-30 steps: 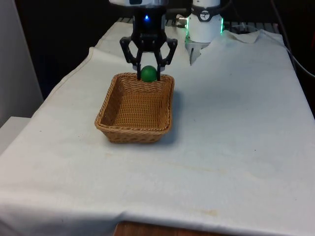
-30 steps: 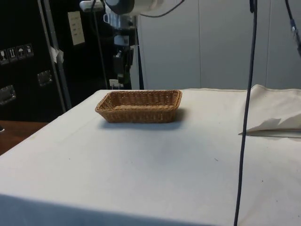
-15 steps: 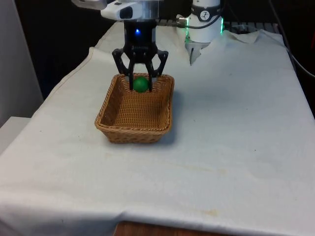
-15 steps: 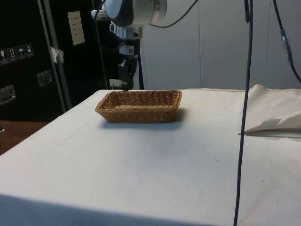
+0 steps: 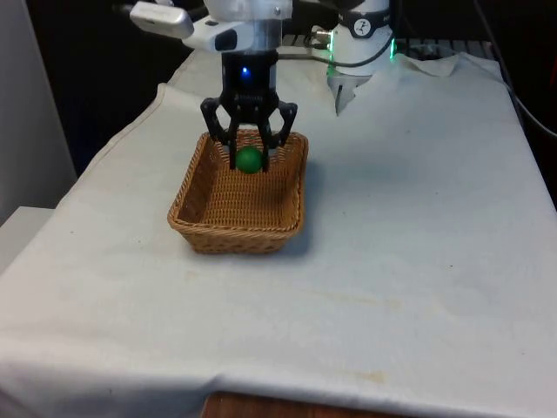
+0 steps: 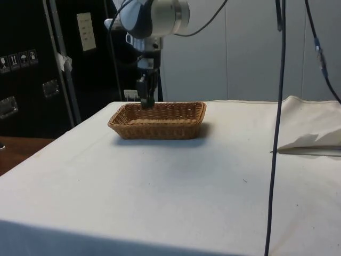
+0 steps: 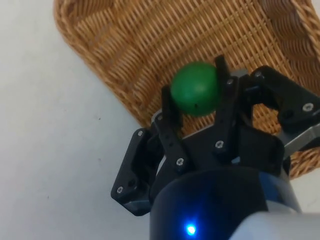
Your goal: Pick up the ball and place it into the basket.
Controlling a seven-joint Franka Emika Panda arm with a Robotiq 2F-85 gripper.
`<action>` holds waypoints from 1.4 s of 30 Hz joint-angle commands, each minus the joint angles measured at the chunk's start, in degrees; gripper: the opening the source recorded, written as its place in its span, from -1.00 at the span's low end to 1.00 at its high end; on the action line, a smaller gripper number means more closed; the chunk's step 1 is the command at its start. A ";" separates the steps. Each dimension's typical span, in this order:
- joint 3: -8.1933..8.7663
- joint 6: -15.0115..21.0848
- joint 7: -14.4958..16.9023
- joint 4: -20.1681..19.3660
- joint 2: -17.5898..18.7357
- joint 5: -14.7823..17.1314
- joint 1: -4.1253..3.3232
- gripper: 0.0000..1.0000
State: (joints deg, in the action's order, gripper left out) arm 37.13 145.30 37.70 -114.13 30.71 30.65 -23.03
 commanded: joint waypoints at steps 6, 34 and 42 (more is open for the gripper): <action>-0.97 1.60 0.74 0.17 2.18 1.78 0.46 -0.99; -1.20 1.66 1.03 1.49 7.39 4.47 0.23 0.22; -1.15 1.60 1.03 1.49 7.39 4.47 0.23 1.00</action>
State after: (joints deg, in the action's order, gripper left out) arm 36.27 146.91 38.39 -112.59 38.33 34.78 -23.03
